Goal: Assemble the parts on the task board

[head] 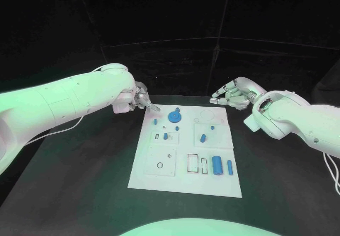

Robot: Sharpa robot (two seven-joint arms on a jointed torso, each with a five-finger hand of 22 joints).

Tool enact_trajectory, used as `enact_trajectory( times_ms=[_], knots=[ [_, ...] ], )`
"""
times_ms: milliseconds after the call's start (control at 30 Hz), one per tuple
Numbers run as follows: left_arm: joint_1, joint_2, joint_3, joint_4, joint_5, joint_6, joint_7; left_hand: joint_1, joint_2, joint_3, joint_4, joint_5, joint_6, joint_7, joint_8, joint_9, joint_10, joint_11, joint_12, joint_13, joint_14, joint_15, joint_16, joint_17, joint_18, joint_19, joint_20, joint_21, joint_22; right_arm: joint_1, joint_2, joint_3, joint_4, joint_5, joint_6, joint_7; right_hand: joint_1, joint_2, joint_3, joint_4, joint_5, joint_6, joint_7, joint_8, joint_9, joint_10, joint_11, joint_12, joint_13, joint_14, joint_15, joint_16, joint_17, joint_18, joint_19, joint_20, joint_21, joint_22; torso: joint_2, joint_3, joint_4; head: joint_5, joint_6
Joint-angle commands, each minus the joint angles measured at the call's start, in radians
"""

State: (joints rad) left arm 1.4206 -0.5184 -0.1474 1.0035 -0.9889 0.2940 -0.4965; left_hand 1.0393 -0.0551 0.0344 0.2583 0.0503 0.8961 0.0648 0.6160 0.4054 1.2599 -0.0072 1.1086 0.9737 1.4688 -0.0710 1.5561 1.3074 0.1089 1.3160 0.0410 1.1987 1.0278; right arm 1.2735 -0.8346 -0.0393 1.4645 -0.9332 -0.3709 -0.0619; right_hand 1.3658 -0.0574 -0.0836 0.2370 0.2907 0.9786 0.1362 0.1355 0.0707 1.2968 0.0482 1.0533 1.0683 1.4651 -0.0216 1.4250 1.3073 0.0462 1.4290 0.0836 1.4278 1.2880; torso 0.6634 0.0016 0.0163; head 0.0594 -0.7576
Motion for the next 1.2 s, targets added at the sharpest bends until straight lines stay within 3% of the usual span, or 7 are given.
enact_trajectory(
  times_ms=[33,433,600,1200],
  knots=[
    [-0.008,0.012,-0.003,-0.026,-0.011,0.037,0.019,0.001,0.01,-0.018,0.009,-0.004,0.011,-0.001,-0.004,-0.003,0.012,-0.002,0.012,0.006,0.098,0.0,0.005,0.247,0.003,0.014,-0.001,0.01,0.009,0.002,0.002,0.001,-0.001,-0.002,0.01,0.004,0.001,0.012,-0.007,0.0,0.007,-0.01,0.0,0.006,-0.001,-0.006,0.0,0.0,0.0,0.055,-0.005,-0.004,0.011,0.016,-0.006,-0.002,-0.004,-0.001,0.0,-0.0005,0.0011,0.0,-0.002],
    [-0.046,0.057,-0.007,-0.095,-0.012,0.024,0.022,0.012,0.012,-0.051,0.024,-0.004,0.026,-0.007,-0.003,-0.008,0.023,-0.007,0.023,0.017,0.1,-0.004,0.01,0.254,0.0,0.024,-0.005,0.021,0.026,0.002,0.008,0.001,-0.002,-0.002,0.01,0.009,0.003,0.014,-0.008,0.0,0.01,-0.01,0.0,0.006,-0.001,-0.007,0.0,-0.001,0.0,0.055,-0.005,-0.005,0.011,0.016,-0.006,-0.002,-0.004,-0.002,0.0,0.0001,-0.0009,0.0,-0.003],
    [-0.052,0.069,-0.007,-0.107,-0.012,0.016,0.028,0.019,0.015,-0.056,0.023,-0.003,0.028,-0.007,-0.003,-0.009,0.024,-0.007,0.025,0.019,0.1,-0.005,0.01,0.256,-0.001,0.025,-0.006,0.022,0.028,0.002,0.01,0.001,-0.003,-0.002,0.009,0.01,0.003,0.014,-0.008,0.0,0.01,-0.01,0.0,0.006,-0.001,-0.007,0.0,-0.001,0.0,0.055,-0.005,-0.005,0.011,0.016,-0.006,-0.002,-0.004,-0.002,-0.002,0.0006,0.0039,-0.004,-0.004],
    [-0.068,0.106,-0.007,-0.158,-0.012,0.019,0.041,0.099,0.04,-0.069,-0.005,-0.003,0.036,-0.008,-0.005,-0.019,0.026,-0.008,0.027,0.019,0.101,-0.005,0.012,0.259,-0.002,0.029,-0.007,0.026,0.036,0.002,0.016,0.001,-0.005,-0.002,0.009,0.011,0.005,0.015,-0.009,-0.001,0.014,-0.011,0.0,0.006,-0.002,-0.008,0.0,-0.002,-0.002,0.055,-0.005,-0.006,0.01,0.017,-0.007,-0.002,-0.005,-0.003,-0.003,0.002,0.0054,-0.009,-0.01]
  ],
)
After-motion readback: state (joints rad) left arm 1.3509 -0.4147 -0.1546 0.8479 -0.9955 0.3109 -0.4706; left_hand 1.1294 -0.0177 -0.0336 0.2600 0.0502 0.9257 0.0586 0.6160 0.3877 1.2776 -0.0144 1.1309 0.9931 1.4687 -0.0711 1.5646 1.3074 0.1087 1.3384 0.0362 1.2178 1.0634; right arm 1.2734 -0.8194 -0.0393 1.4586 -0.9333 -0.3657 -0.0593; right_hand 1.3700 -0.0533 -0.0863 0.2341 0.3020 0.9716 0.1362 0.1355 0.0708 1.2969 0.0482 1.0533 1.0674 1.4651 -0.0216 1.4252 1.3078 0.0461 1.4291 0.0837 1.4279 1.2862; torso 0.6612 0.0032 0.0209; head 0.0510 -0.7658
